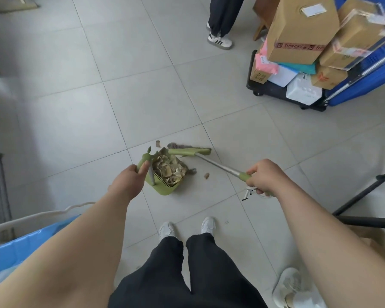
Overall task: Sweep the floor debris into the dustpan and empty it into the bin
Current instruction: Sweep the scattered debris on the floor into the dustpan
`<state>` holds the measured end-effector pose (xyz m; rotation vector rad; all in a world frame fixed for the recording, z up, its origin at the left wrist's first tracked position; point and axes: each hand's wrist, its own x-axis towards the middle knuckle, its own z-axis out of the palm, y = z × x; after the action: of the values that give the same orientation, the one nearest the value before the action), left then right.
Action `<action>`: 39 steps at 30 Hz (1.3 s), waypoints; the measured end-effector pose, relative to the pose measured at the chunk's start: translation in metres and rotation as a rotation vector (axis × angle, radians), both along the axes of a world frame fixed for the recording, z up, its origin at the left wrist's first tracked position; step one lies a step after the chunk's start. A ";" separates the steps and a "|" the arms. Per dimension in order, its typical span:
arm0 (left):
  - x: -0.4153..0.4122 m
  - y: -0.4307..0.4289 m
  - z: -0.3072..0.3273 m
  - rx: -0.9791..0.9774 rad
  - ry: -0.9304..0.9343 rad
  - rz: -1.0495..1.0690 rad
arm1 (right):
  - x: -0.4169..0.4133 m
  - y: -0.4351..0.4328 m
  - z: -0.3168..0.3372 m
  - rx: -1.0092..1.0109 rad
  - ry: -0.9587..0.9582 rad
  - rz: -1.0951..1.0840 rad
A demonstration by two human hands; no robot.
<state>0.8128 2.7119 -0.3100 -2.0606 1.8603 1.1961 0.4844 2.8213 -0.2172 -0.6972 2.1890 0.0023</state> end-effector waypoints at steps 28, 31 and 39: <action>0.031 0.006 0.016 -0.053 -0.155 0.068 | 0.047 -0.033 0.009 -0.037 -0.333 -0.252; 0.036 0.009 0.016 -0.048 -0.136 0.136 | 0.050 -0.048 0.014 -0.079 -0.303 -0.251; 0.058 0.008 0.014 -0.071 -0.092 0.293 | 0.058 -0.097 -0.012 -0.178 -0.243 -0.308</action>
<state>0.8708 2.7201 -0.2963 -2.4480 1.6242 1.0838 0.5425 2.7244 -0.2292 -0.4240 2.0535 -0.4197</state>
